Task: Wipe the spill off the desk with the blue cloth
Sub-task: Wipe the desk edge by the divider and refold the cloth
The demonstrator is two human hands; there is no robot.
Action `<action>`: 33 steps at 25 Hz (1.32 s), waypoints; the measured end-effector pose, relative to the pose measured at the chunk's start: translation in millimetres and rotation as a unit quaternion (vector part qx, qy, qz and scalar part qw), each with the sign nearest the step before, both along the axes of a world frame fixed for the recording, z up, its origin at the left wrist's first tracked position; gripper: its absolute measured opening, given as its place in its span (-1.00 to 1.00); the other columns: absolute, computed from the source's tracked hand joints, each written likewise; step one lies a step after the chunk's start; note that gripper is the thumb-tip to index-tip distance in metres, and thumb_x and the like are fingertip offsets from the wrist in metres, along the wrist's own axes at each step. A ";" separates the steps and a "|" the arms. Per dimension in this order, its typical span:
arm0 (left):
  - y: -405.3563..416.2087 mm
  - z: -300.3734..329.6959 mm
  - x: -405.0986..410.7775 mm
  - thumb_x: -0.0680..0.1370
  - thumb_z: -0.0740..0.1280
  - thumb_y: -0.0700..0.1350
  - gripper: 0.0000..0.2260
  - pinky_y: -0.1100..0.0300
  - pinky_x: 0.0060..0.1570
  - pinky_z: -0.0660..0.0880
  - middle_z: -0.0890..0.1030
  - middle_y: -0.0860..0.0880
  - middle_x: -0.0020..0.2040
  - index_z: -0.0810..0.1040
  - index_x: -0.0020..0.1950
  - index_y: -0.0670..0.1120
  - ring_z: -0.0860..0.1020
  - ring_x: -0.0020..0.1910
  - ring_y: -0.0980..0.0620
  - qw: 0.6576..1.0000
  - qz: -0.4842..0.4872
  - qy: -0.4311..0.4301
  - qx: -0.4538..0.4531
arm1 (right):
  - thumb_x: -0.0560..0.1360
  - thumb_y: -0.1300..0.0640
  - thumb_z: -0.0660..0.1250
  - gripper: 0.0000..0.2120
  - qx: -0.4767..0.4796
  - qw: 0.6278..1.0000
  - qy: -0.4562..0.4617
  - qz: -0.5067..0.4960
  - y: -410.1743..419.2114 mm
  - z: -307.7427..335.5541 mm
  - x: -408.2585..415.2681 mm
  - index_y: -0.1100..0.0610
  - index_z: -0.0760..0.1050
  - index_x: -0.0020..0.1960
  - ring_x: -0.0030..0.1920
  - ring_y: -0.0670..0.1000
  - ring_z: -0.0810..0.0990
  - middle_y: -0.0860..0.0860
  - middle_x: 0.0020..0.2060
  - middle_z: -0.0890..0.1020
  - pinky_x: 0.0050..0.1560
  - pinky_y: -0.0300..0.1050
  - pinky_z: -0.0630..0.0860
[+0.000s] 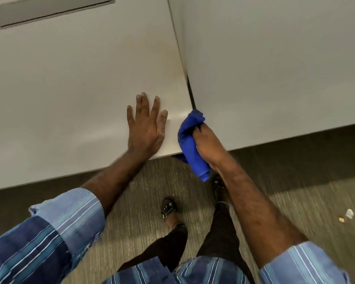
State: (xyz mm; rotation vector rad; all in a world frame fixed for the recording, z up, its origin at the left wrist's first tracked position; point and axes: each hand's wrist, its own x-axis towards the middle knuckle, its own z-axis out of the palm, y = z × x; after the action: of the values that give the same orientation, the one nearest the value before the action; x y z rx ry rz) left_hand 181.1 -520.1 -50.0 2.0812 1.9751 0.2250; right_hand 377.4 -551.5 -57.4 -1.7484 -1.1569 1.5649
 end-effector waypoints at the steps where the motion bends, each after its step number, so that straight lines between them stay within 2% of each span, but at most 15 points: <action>1: -0.5 -0.1 -1.4 0.74 -0.12 0.18 -0.43 -0.19 0.67 -0.22 -0.08 -0.13 0.75 0.02 0.73 0.01 -0.16 0.73 -0.07 1.000 -0.005 -0.018 -0.001 | 0.80 0.04 0.07 -0.60 -0.014 1.000 0.012 -0.022 -24.7 -0.7 0.3 0.04 0.35 0.61 0.45 0.09 0.57 0.09 0.44 0.58 0.57 0.15 0.42; 4: -1.2 1.1 -10.7 0.76 -0.04 0.15 -0.46 -0.15 0.67 -0.26 -0.10 -0.09 0.75 0.05 0.73 0.01 -0.19 0.72 -0.03 0.995 -0.022 -0.094 0.006 | 0.79 0.11 0.13 -0.70 -0.055 0.976 0.098 -0.187 -73.4 -5.6 -20.5 0.07 0.48 0.46 0.34 0.18 0.65 0.08 0.26 0.67 0.39 0.17 0.55; 6: -3.1 2.0 -23.7 0.76 -0.02 0.15 -0.45 -0.11 0.68 -0.24 -0.09 -0.07 0.75 0.07 0.72 0.00 -0.19 0.72 -0.01 0.991 -0.037 -0.125 0.017 | 0.78 0.10 0.19 -0.70 -0.065 0.933 0.176 -0.308 -80.3 -7.5 -46.1 0.10 0.48 0.47 0.38 0.22 0.63 0.10 0.33 0.66 0.47 0.23 0.53; 9: -10.0 2.5 -57.9 0.74 -0.03 0.15 -0.43 -0.12 0.68 -0.20 -0.01 -0.10 0.74 0.14 0.71 -0.06 -0.11 0.73 -0.04 0.993 -0.052 -0.090 0.063 | 0.77 0.01 0.21 -0.62 -0.062 0.889 0.206 -0.404 -66.3 -5.6 -76.4 0.05 0.41 0.56 0.39 0.16 0.61 0.10 0.43 0.61 0.48 0.24 0.51; 11: -16.0 1.3 -90.1 0.74 -0.01 0.12 -0.44 -0.19 0.68 -0.15 0.07 -0.15 0.73 0.20 0.69 -0.11 -0.02 0.73 -0.10 0.993 -0.048 -0.053 0.097 | 0.78 0.01 0.18 -0.66 -0.038 0.873 0.177 -0.452 -55.4 -1.8 -90.6 0.08 0.40 0.51 0.31 0.09 0.62 0.08 0.42 0.60 0.41 0.11 0.51; 14: -26.4 -5.2 -143.8 0.74 0.01 0.10 -0.43 -0.31 0.65 -0.08 0.13 -0.22 0.70 0.22 0.67 -0.19 0.05 0.71 -0.18 0.992 -0.033 0.002 0.124 | 0.78 0.10 0.20 -0.79 0.033 0.850 0.074 -0.521 -44.1 2.8 -112.9 0.15 0.39 0.37 0.08 -0.02 0.63 0.09 0.25 0.60 0.20 -0.36 0.46; 16: -30.5 -9.4 -160.5 0.73 -0.02 0.13 -0.41 -0.31 0.65 -0.10 0.11 -0.22 0.71 0.19 0.68 -0.18 0.02 0.72 -0.16 0.994 0.002 0.003 0.109 | 0.76 0.17 0.23 -0.65 0.055 0.842 0.050 -0.534 -41.4 3.8 -135.6 0.25 0.34 0.50 0.02 -0.11 0.61 0.08 0.24 0.58 0.03 -0.57 0.42; 19: -28.0 -11.5 -158.2 0.73 -0.02 0.16 -0.40 -0.24 0.67 -0.12 0.12 -0.19 0.71 0.19 0.69 -0.12 0.02 0.72 -0.11 0.995 0.008 0.005 0.101 | 0.75 0.16 0.25 -0.51 0.051 0.862 0.062 -0.500 -49.1 7.0 -180.2 0.20 0.19 0.62 0.08 -0.09 0.63 0.05 0.29 0.57 0.09 -0.45 0.50; 22: -27.4 -12.6 -158.1 0.72 -0.04 0.18 -0.40 -0.19 0.68 -0.15 0.10 -0.15 0.72 0.16 0.70 -0.09 -0.01 0.73 -0.06 0.996 0.013 -0.012 0.091 | 0.74 0.16 0.26 -0.49 0.049 0.870 0.064 -0.487 -53.8 1.8 -200.0 0.20 0.18 0.62 0.05 -0.15 0.62 0.05 0.25 0.56 0.07 -0.48 0.53; 24: -27.0 -13.8 -161.7 0.72 -0.05 0.20 -0.39 -0.17 0.68 -0.17 0.08 -0.13 0.73 0.13 0.71 -0.06 -0.04 0.73 -0.03 0.996 0.016 -0.023 0.080 | 0.75 0.13 0.26 -0.57 0.025 0.879 0.072 -0.470 -53.7 -1.3 -189.0 0.18 0.26 0.56 0.05 -0.11 0.66 0.05 0.20 0.61 0.05 -0.40 0.54; 27: -26.6 -14.6 -161.9 0.72 -0.05 0.20 -0.40 -0.16 0.68 -0.17 0.07 -0.11 0.73 0.12 0.71 -0.05 -0.05 0.73 -0.02 0.996 0.011 -0.029 0.080 | 0.77 0.07 0.23 -0.84 0.039 0.877 0.042 -0.477 -47.5 -10.0 -138.9 0.09 0.46 0.31 -0.21 -0.40 0.64 -0.10 -0.06 0.63 -0.22 -0.55 0.47; 28: -25.9 -15.0 -162.1 0.72 -0.04 0.19 -0.40 -0.16 0.68 -0.17 0.07 -0.11 0.73 0.11 0.71 -0.06 -0.05 0.73 -0.02 0.996 0.010 -0.031 0.083 | 0.77 0.06 0.21 -0.85 0.052 0.871 0.024 -0.488 -39.8 -11.3 -115.0 0.07 0.46 0.30 -0.21 -0.41 0.63 -0.12 -0.07 0.63 -0.21 -0.56 0.47; 29: -25.6 -15.2 -162.3 0.73 -0.04 0.19 -0.40 -0.16 0.68 -0.18 0.06 -0.11 0.73 0.11 0.71 -0.06 -0.06 0.73 -0.02 0.996 0.007 -0.032 0.083 | 0.78 0.05 0.19 -0.81 0.063 0.864 0.016 -0.500 -30.8 -10.8 -89.9 0.05 0.45 0.35 -0.14 -0.37 0.66 -0.10 -0.01 0.66 -0.12 -0.52 0.51; 31: -25.6 -16.2 -162.8 0.73 -0.03 0.19 -0.40 -0.15 0.68 -0.19 0.06 -0.11 0.73 0.12 0.71 -0.07 -0.06 0.73 -0.02 0.996 0.000 -0.030 0.082 | 0.79 0.05 0.16 -0.68 0.057 0.860 0.027 -0.506 -13.1 -6.9 -42.6 0.02 0.36 0.52 0.03 -0.19 0.68 -0.03 0.18 0.67 0.12 -0.23 0.60; 33: -25.9 -16.2 -163.2 0.72 -0.03 0.19 -0.40 -0.16 0.68 -0.18 0.07 -0.11 0.73 0.12 0.71 -0.07 -0.06 0.73 -0.02 0.996 -0.002 -0.029 0.079 | 0.80 0.04 0.14 -0.63 0.038 0.864 0.037 -0.500 -4.1 -3.9 -6.0 0.02 0.31 0.59 0.03 -0.16 0.64 -0.02 0.27 0.63 0.09 -0.16 0.56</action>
State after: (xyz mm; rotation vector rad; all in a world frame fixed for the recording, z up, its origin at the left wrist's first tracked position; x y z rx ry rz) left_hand 17.9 -545.9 -66.2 2.1459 1.9774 0.4493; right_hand 371.3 -555.5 -61.3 -1.7484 -0.1388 0.8913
